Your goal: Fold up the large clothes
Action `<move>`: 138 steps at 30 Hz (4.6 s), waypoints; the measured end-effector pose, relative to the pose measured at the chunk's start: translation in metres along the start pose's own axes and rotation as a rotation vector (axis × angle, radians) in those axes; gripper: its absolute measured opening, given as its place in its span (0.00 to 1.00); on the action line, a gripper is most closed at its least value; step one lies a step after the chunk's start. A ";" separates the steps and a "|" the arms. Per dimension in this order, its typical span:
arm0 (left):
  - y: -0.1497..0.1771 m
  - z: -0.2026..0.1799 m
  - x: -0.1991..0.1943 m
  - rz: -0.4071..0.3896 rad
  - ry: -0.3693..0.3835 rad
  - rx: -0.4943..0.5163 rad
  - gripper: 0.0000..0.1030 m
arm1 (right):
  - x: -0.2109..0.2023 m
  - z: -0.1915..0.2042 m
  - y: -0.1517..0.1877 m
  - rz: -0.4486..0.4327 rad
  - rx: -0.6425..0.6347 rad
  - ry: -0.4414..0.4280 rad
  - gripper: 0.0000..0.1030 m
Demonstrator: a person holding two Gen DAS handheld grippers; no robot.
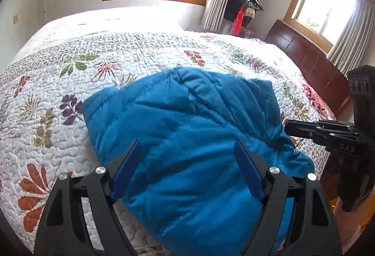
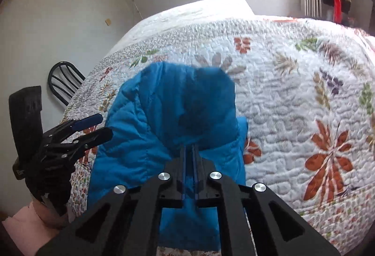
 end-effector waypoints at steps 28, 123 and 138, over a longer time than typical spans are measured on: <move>-0.001 0.019 0.060 0.199 0.000 -0.065 0.76 | 0.064 -0.042 -0.004 0.098 0.115 0.070 0.11; 0.045 0.258 0.015 0.045 -0.037 -0.386 0.89 | 0.244 0.097 -0.061 0.187 0.172 -0.339 0.58; 0.048 0.244 -0.038 -0.044 0.053 -0.423 0.87 | 0.165 0.101 -0.048 0.062 0.103 -0.242 0.79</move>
Point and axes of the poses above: each gripper's, at about its wrist camera, not at the fingertips, and x roughly the way its jaws point, z to its left, y to its underside, the point moved 9 cm from there along x, roughly the way its jaws point, and after that the axes turned 2 degrees about x, right-handed, at the moved point
